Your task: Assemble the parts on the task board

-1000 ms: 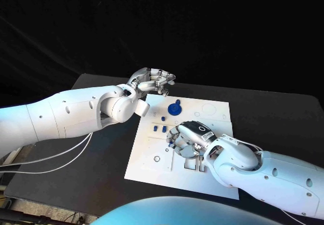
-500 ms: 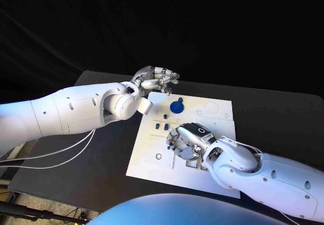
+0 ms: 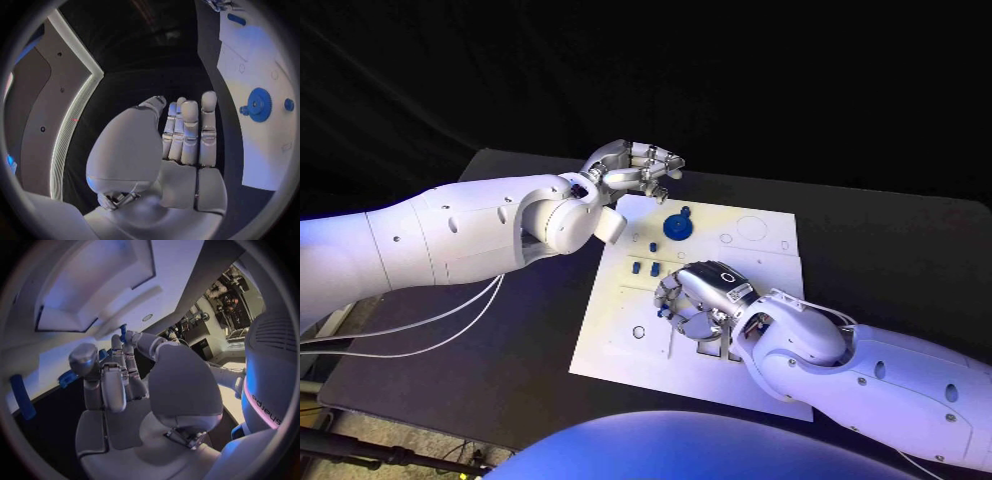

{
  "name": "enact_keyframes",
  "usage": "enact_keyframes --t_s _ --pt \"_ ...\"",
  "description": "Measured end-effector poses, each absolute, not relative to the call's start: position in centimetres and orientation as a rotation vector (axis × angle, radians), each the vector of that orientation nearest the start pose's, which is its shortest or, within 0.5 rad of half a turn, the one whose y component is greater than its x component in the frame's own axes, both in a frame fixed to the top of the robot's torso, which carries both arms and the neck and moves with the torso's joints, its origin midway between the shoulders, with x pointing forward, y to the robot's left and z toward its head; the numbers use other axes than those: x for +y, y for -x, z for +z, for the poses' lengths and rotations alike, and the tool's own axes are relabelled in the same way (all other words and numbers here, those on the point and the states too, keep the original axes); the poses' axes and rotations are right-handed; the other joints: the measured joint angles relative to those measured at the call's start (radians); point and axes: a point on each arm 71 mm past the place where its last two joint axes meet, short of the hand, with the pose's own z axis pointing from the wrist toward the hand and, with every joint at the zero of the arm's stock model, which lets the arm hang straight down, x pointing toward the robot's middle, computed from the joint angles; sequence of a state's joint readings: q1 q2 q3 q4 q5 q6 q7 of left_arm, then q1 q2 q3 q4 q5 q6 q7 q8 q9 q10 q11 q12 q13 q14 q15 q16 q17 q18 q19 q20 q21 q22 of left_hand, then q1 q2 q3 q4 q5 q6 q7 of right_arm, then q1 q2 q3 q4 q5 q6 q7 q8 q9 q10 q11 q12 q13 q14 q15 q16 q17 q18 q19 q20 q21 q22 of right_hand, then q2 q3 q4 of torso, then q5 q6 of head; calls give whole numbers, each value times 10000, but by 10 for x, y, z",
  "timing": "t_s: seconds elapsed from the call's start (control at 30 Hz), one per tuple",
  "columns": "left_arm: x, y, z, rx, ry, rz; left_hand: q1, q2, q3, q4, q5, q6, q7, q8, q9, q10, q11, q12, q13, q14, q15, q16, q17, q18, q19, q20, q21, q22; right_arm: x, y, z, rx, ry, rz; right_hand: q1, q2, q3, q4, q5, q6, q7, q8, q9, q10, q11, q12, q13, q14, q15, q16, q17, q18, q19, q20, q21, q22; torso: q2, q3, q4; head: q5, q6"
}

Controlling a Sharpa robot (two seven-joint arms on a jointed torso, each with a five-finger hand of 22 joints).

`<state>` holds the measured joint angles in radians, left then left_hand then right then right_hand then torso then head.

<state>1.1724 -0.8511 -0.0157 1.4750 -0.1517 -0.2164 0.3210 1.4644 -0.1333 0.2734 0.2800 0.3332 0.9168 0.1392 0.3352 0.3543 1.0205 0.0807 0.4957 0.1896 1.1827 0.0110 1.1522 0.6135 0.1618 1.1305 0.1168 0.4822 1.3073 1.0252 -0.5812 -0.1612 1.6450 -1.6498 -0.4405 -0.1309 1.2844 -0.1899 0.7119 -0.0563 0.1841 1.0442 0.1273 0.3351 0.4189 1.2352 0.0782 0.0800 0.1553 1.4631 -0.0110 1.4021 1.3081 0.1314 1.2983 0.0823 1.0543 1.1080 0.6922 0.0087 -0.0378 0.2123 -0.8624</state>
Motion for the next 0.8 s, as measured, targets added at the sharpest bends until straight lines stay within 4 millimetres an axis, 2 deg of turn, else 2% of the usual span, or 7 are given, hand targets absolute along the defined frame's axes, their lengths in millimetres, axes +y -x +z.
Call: enact_keyframes --t_s 0.37,0.47,0.7,0.8 --pt "220 -494 -188 15494 9950 -15138 0 0 28 28 0 -36 36 0 7 0 0 0 0 -35 35 0 11 0 1 -1 0 0 -35 -369 -265 16793 4547 9991 -53 -53 -1 0 -9 -55 14 -7 35 3 -2 -37 12 0 0 0 -1 0 -39 39 -15 -51 -2 2 0 12 -42" --pt "220 -494 -188 15514 9949 -15139 -27 -27 28 28 0 -36 36 0 8 0 0 0 0 -36 36 1 10 0 1 -1 0 0 -35 -369 -266 16839 4603 9963 -187 -188 -1 -1 -8 -410 109 -185 41 -102 -56 -143 19 8 9 0 -1 1 -182 107 -247 -200 -4 0 1 4 -54" --pt "220 -494 -189 15562 9947 -15145 -40 -40 28 28 0 -36 36 0 7 0 0 0 0 -35 35 1 10 0 2 -2 0 0 -35 -367 -267 16931 4705 9944 -458 -458 -85 84 77 -921 374 -564 -88 -1228 268 -124 -226 26 278 0 -2 1 -423 348 -627 -441 -7 -2 0 -5 -50" --pt "220 -494 -189 15588 9946 -15150 -40 -40 28 28 0 -36 36 0 7 0 0 0 0 -35 35 1 18 0 2 -2 0 0 -36 -367 -267 16917 4706 9928 -459 -459 -171 48 77 -1106 423 -725 -152 -1604 348 -125 -325 35 290 -82 -123 7 -544 430 -826 -578 -7 -1 0 -11 -38"
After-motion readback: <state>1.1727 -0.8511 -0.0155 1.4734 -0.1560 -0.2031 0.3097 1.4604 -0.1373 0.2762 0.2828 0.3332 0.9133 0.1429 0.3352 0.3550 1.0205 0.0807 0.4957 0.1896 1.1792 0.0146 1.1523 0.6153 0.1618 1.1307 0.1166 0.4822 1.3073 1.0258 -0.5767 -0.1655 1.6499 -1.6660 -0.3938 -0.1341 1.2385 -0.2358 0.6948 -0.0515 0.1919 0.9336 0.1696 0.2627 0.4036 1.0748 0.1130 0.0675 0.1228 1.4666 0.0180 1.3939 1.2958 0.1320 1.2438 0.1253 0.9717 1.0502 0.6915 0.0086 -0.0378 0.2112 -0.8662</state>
